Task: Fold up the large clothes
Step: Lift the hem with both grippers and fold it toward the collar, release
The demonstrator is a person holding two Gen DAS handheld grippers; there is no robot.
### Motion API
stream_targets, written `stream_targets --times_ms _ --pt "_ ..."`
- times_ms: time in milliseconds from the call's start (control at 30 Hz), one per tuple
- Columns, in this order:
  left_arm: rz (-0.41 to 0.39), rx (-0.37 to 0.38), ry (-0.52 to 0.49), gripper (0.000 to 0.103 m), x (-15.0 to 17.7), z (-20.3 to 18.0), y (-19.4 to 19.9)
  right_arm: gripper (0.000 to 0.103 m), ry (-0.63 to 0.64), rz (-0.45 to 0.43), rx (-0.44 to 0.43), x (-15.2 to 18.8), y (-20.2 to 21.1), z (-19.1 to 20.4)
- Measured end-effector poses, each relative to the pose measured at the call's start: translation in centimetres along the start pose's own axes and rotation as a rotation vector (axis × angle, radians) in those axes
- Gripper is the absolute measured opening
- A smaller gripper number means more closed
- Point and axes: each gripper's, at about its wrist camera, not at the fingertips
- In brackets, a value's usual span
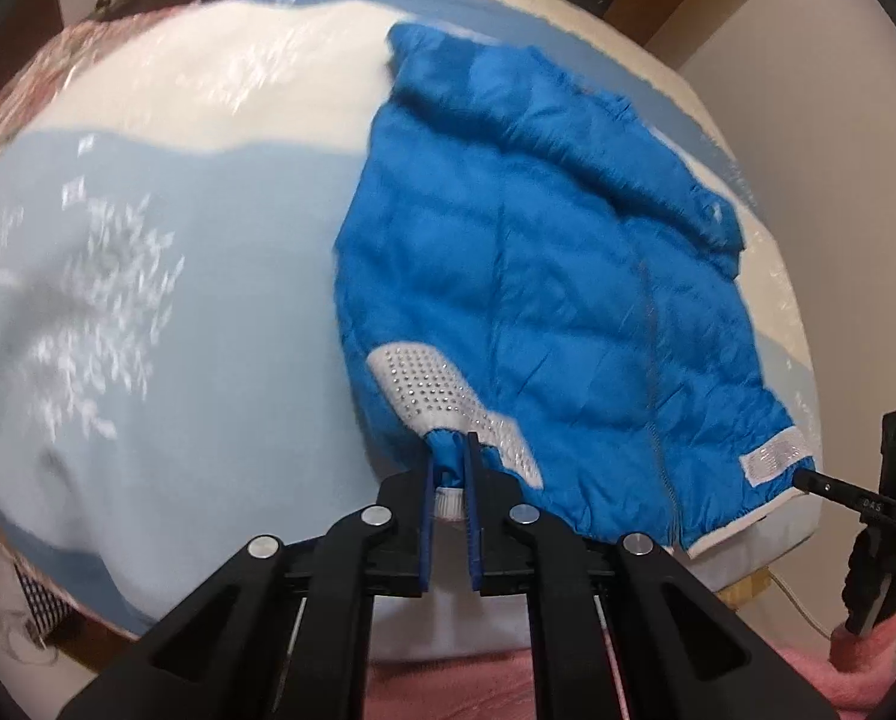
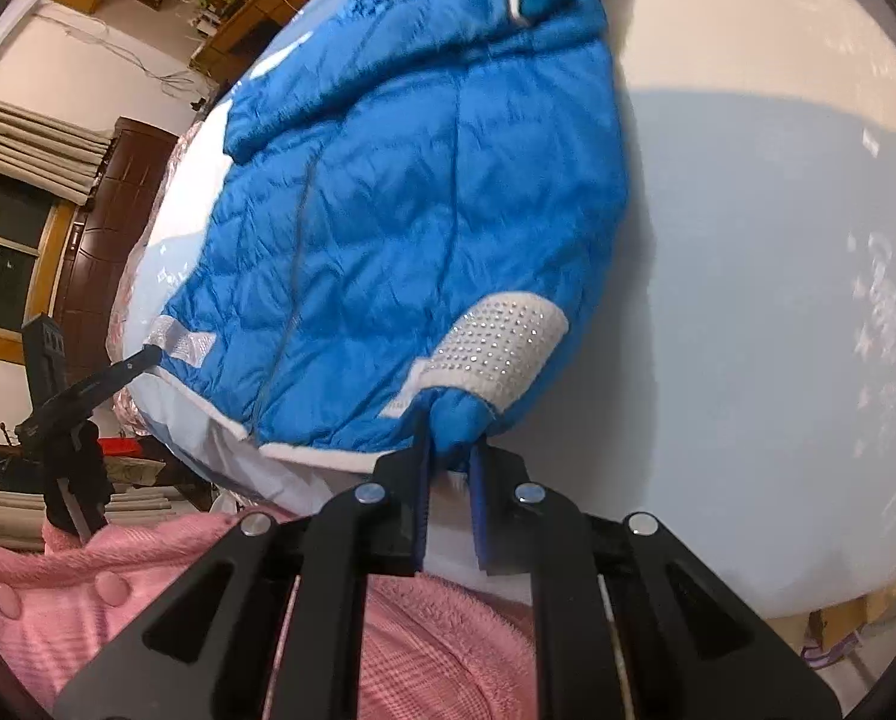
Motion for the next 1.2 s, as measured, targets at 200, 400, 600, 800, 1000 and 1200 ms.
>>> stream_targets --times_ms 200,400,600,800,1000,1200 --pt "-0.061 -0.029 -0.053 0.008 -4.0 -1.4 0.4 0.009 0.005 -0.027 0.065 -3.5 1.0 0.0" --pt "-0.091 -0.101 -0.103 0.008 -7.7 -3.4 -1.4 0.009 -0.040 -0.068 0.118 -6.9 0.9 0.3" --pt "-0.102 -0.134 -0.097 0.007 -12.0 -3.8 -3.6 0.009 -0.081 -0.078 0.154 -11.2 0.1 -0.3" --pt "-0.067 -0.210 -0.124 0.008 -15.6 -3.9 -7.6 0.009 -0.135 -0.045 0.204 -15.0 -2.0 -1.6" --pt "-0.001 -0.262 -0.104 0.008 -17.3 -3.3 -12.3 0.009 -0.156 -0.026 0.289 -17.2 -4.9 -2.3" --pt "0.029 -0.323 -0.134 0.008 -18.4 -3.0 -14.8 0.009 -0.159 0.008 0.353 -18.8 -7.9 -3.0"
Point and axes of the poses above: each gripper's, at about its wrist camera, not at the fingertips, and y roughly against the way its jaws point, z to its left, x to its underside, and after that the axes turned 3 degrees about -y, right-handed
